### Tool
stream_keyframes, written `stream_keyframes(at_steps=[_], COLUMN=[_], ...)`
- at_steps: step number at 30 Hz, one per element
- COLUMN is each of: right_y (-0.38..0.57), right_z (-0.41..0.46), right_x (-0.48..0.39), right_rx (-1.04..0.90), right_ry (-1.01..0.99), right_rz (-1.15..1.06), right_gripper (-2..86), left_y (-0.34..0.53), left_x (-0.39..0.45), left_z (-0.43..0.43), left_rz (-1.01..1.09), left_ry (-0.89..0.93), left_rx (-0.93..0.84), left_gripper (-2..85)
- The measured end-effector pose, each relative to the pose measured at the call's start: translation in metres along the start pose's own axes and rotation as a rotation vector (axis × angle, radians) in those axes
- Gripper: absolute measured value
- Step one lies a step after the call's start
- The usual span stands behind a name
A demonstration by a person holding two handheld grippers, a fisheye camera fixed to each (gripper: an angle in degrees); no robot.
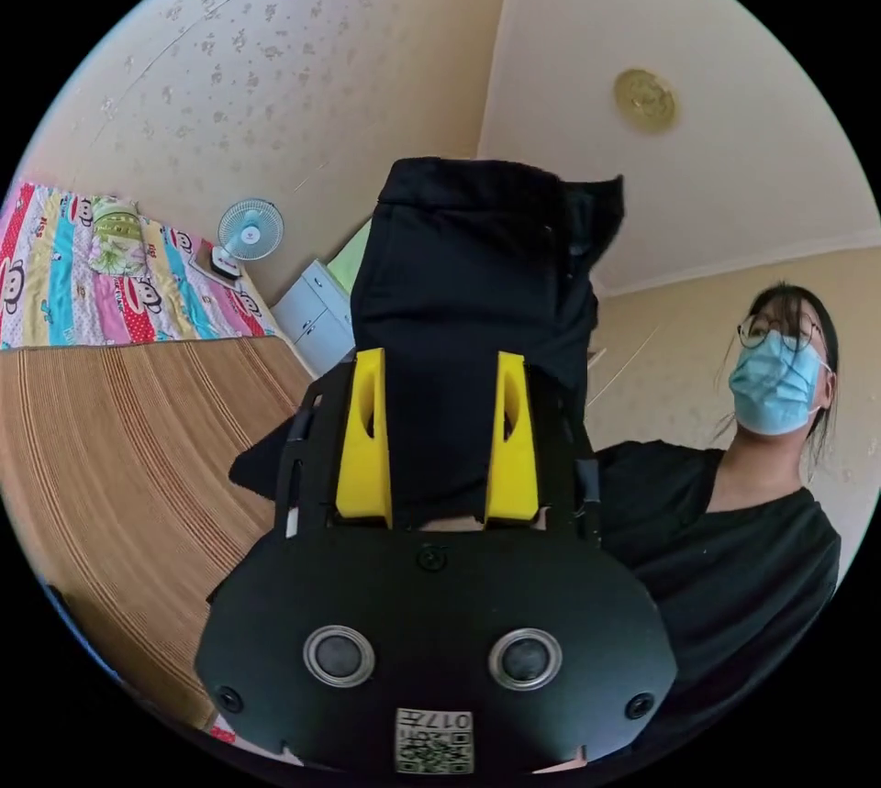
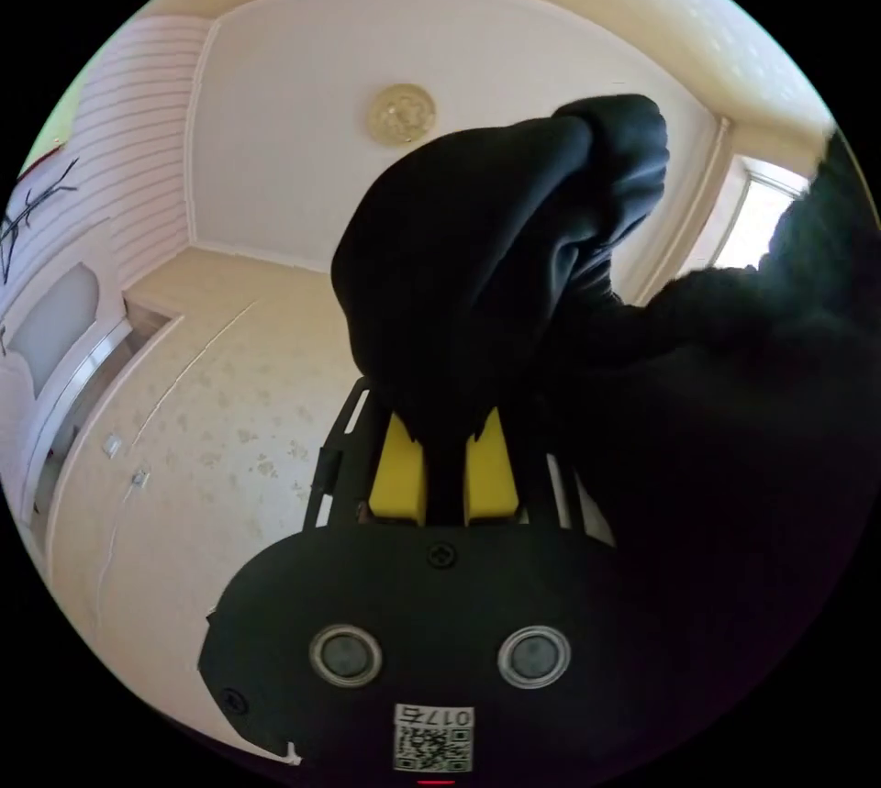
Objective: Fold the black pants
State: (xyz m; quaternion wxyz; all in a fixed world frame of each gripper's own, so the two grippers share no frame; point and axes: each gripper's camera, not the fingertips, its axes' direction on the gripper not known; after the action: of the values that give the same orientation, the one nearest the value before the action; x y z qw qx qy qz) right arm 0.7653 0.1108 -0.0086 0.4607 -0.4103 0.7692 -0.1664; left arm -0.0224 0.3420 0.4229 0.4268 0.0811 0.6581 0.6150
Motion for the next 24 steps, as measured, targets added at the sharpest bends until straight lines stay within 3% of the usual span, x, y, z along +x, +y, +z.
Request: stream_keyframes(at_steps=[5,12,19,22,24], right_y=[0.048,0.101,0.170,0.218,0.249], right_z=[0.030,0.061,0.136,0.143,0.141], right_x=[0.040,0.043,0.049,0.079,0.106], right_rx=[-0.087,-0.213,-0.576,-0.628,-0.653], right_ry=[0.094,0.339,1.031,1.307,1.385], right_rz=[0.047,0.025,0.031,0.101,0.131], right_gripper=[1.8,1.8,6.1,9.4,11.0], left_y=[-0.007,-0.023,-0.038,-0.028,-0.021], left_x=[-0.013,0.062,0.189,0.228,0.248], left_z=[0.011,-0.014,-0.054,-0.061,-0.058], left_rz=[0.023,0.286,0.557,0.629,0.651], left_ry=[0.149,0.181,0.156,0.144,0.091], left_rx=[0.130,0.245,0.338,0.370,0.373], left_gripper=[18.6,2.6,0.1,-0.1,-0.2])
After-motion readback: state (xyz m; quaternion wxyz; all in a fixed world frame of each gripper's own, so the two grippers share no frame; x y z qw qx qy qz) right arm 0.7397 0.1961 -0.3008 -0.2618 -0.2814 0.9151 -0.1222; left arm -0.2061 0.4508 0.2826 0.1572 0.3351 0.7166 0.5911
